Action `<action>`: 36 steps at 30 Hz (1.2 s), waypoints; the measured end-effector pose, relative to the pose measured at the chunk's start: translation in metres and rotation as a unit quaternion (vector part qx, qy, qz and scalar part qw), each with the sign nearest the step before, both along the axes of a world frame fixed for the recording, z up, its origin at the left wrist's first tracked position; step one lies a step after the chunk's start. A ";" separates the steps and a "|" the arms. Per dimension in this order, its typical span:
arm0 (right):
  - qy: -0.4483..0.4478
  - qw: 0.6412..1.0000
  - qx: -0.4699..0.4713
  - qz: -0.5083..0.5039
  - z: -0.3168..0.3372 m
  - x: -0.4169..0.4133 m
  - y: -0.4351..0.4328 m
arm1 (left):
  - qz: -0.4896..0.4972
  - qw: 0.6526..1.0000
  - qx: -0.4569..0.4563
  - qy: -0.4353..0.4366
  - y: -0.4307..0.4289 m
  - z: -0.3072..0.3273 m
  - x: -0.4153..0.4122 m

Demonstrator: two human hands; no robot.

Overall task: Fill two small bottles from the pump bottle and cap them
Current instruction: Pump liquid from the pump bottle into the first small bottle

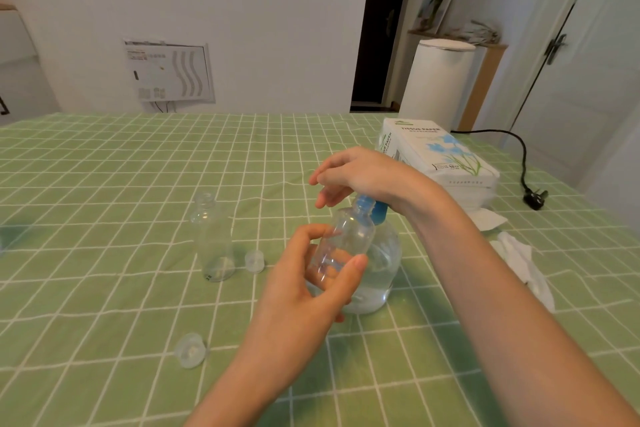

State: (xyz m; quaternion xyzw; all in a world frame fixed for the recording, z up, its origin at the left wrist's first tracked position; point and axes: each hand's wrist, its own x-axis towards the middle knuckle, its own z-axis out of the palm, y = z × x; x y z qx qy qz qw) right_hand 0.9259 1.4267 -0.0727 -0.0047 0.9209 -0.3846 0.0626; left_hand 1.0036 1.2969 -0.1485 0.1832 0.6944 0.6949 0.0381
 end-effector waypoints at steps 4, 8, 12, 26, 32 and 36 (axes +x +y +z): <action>0.009 1.000 -0.009 -0.002 0.002 0.000 0.001 | -0.002 1.000 -0.001 0.001 0.000 0.001 -0.001; 0.029 0.999 -0.018 -0.002 0.010 -0.001 0.005 | -0.006 1.000 0.003 0.008 -0.001 0.004 0.000; 0.027 0.999 -0.021 0.003 0.009 -0.002 0.004 | -0.009 1.000 0.007 0.009 -0.001 0.005 0.000; 0.009 1.000 -0.025 0.004 -0.001 -0.001 0.003 | -0.016 1.000 0.009 0.011 -0.001 -0.001 -0.001; 0.003 1.000 -0.013 -0.001 0.007 -0.002 0.006 | -0.018 1.000 0.002 0.021 0.000 0.003 0.000; 0.003 1.000 -0.010 0.005 0.008 -0.004 0.005 | -0.017 1.000 -0.004 0.023 -0.001 0.004 0.000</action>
